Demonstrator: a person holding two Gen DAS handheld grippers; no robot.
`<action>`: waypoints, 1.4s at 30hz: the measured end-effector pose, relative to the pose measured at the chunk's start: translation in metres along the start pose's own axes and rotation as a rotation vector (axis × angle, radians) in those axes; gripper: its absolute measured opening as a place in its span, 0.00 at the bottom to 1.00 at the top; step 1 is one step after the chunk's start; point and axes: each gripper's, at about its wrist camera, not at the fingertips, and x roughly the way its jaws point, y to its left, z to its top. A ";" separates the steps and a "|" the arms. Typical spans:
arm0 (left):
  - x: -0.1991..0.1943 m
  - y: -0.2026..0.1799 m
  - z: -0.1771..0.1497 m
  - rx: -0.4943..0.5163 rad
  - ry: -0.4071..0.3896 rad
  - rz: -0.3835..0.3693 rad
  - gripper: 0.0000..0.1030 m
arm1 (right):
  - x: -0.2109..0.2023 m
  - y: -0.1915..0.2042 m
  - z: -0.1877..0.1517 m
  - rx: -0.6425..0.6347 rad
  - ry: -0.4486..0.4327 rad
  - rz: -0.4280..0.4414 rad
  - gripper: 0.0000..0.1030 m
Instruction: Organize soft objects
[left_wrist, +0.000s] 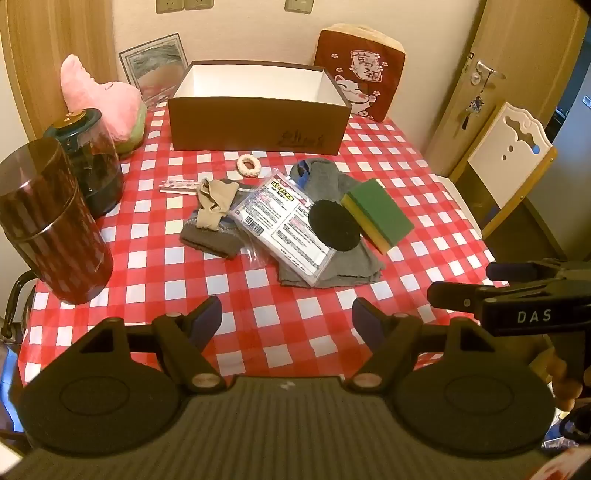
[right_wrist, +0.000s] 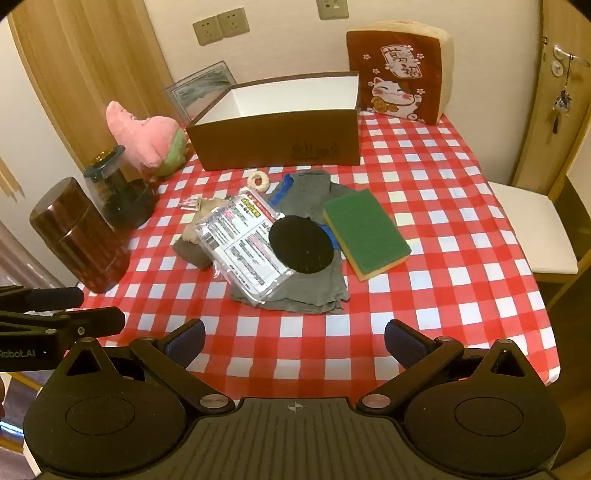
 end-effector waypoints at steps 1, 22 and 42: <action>0.000 0.000 0.000 0.000 -0.002 0.000 0.74 | 0.000 0.000 0.000 0.001 0.000 0.001 1.00; 0.001 0.001 -0.002 0.005 -0.001 -0.001 0.74 | 0.001 0.000 0.003 0.005 -0.003 0.000 1.00; 0.004 0.001 -0.001 0.005 0.002 0.001 0.74 | -0.001 -0.001 0.006 0.005 -0.010 0.002 1.00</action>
